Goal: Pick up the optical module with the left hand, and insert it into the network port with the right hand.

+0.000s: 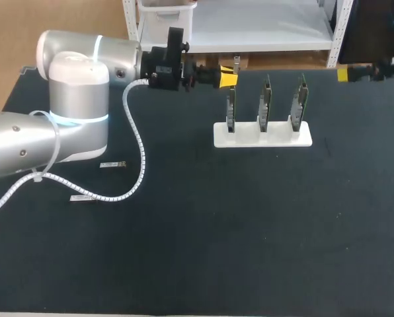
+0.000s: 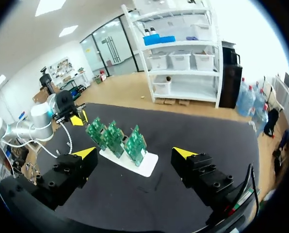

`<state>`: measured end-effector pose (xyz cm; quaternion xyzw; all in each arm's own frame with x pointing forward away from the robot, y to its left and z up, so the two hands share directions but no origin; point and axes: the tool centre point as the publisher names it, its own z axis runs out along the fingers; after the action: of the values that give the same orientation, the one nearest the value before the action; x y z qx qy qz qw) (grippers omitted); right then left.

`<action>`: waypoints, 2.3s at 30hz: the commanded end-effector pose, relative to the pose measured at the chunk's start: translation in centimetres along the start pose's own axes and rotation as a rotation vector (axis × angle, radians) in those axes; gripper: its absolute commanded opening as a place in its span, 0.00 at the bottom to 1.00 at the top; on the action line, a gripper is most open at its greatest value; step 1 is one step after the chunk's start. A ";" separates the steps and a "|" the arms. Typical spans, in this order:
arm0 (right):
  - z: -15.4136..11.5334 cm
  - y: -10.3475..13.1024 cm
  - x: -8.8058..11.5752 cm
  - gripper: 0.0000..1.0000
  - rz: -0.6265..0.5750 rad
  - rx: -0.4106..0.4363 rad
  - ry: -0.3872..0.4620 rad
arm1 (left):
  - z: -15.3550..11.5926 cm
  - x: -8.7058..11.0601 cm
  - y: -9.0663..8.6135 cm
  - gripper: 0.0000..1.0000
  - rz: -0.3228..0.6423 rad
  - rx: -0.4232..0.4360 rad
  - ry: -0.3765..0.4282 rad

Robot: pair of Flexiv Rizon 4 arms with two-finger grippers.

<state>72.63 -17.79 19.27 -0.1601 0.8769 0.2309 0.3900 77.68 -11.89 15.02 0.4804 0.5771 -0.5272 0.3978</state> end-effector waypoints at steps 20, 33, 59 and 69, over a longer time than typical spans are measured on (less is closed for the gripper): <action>7.8 5.1 -6.2 1.00 -0.652 -0.879 0.251 | 0.1 -0.1 0.2 0.00 -0.001 0.004 0.004; 9.1 7.5 -6.4 1.00 -0.664 -0.944 0.233 | 0.1 -0.1 0.2 0.00 -0.001 0.004 0.004; 11.1 11.4 -5.9 1.00 -0.630 -0.618 0.031 | 0.1 -0.1 0.2 0.00 -0.001 0.004 0.004; 12.0 12.4 -5.8 1.00 -0.625 -0.652 0.058 | 0.1 -0.1 0.2 0.00 -0.001 0.004 0.004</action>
<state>78.32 -0.75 20.10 -0.5437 0.6717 0.3751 0.3356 77.70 -11.89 15.01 0.4804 0.5771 -0.5272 0.3978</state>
